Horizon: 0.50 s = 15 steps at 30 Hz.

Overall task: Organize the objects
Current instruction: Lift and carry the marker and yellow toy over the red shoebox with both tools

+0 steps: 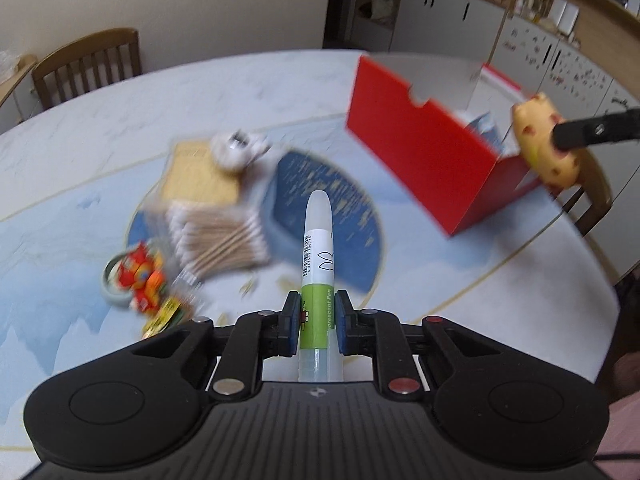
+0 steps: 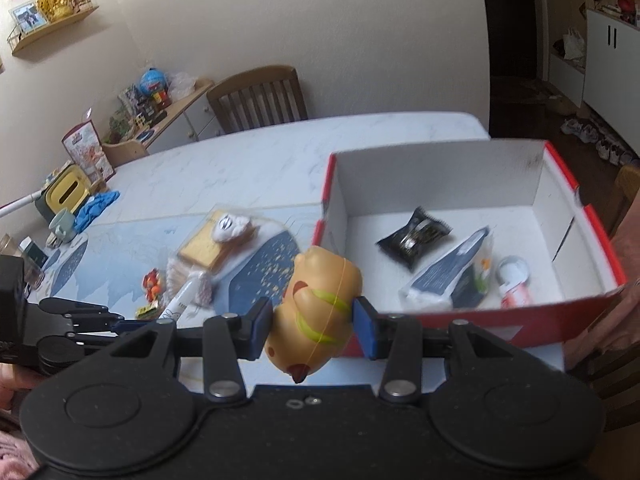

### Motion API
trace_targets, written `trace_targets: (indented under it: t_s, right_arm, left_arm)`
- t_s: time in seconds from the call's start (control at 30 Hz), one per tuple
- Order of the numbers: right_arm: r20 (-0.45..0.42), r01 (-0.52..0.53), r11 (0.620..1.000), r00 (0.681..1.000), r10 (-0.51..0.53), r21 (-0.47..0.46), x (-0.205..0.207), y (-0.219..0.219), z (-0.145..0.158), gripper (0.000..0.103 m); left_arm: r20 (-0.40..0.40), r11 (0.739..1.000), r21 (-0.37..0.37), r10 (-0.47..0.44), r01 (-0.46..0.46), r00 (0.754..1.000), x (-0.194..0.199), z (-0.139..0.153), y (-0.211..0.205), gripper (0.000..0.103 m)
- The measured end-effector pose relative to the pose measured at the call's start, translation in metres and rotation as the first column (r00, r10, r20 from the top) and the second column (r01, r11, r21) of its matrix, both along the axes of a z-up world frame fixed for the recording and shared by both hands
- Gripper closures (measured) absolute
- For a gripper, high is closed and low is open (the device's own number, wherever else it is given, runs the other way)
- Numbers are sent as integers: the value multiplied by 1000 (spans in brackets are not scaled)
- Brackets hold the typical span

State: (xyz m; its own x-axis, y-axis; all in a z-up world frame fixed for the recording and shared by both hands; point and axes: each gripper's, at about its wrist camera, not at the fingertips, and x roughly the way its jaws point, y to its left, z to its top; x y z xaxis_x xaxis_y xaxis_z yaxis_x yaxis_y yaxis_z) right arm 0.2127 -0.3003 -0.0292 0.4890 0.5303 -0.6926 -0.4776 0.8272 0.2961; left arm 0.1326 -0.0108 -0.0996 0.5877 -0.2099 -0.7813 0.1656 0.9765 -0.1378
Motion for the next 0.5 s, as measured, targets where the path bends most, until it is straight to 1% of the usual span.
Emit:
trace_targets:
  t_s: [0.2,0.37,0.5]
  right_arm:
    - [37,53,998,998,-53,-18,22,-24,5,60]
    - [55,111,993,993,-109,-34,43,-51,7,60]
    - [50,145,988,989,-143,-56,60,-69,4,60]
  left_arm:
    - [36,998,-52,-45,47,998,26,30,-27,87]
    - [62,993,-72,-91,96,994,49,52,-57,87]
    - [67,988,-79,-125,130,990,69,63,-85,87]
